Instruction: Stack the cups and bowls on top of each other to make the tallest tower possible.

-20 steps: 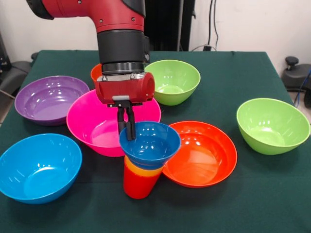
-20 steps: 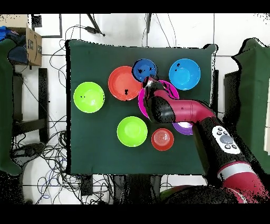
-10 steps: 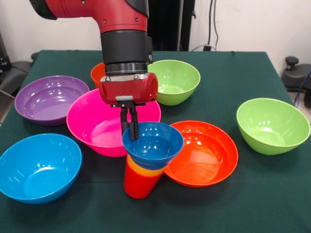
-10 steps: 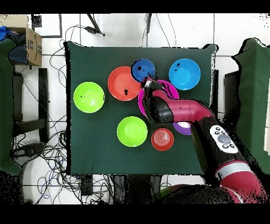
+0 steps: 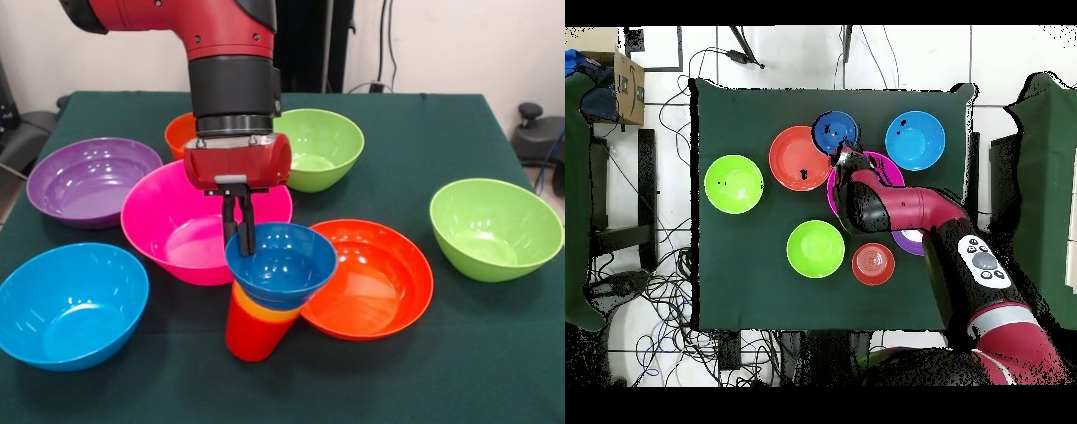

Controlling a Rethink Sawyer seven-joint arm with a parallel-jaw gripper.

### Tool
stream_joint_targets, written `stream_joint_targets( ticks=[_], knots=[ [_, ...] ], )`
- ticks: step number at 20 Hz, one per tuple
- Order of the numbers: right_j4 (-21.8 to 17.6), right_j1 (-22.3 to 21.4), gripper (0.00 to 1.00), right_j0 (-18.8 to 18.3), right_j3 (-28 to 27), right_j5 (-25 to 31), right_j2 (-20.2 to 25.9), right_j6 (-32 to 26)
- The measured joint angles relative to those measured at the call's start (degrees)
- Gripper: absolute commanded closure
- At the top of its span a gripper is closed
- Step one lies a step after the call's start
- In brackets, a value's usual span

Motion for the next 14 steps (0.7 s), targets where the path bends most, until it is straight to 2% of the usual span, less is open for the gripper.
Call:
stream_joint_targets(
  ticks=[14],
  knots=[
    [-0.01,-0.42,1.00,1.24,-0.28,0.01,-1.94,0.00]
  ],
)
